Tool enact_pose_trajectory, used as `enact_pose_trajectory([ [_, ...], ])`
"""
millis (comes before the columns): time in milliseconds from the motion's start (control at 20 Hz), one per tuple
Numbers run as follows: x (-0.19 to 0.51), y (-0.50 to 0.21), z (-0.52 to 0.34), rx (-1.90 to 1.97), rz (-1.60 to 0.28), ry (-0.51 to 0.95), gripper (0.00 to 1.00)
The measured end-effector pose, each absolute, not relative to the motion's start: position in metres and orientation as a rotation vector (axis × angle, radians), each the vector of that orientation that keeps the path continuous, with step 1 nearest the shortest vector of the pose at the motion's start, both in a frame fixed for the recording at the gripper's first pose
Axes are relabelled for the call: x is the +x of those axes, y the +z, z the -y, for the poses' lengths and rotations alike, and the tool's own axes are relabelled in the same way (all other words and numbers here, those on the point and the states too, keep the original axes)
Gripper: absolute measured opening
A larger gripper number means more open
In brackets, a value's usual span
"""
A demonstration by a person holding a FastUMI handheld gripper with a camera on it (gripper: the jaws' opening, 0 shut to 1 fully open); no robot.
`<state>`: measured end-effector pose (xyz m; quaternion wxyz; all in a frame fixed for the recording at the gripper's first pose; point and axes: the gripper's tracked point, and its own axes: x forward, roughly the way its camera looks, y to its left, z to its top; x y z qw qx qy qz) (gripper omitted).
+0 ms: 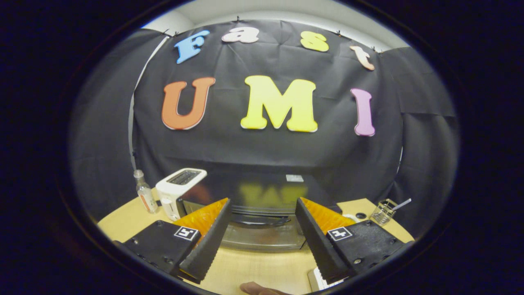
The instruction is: Open the toaster oven, put the food inside, and close the toaster oven door.
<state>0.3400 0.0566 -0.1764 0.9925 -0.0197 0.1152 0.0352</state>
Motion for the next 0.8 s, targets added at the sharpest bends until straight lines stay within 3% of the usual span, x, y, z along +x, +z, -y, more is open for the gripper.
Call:
enact_pose_trajectory([
  [500,0.199,-0.027,-0.026,0.019,-0.108,0.07,0.99],
  [800,0.126,-0.013,-0.014,0.028,-0.105,0.099,0.99],
])
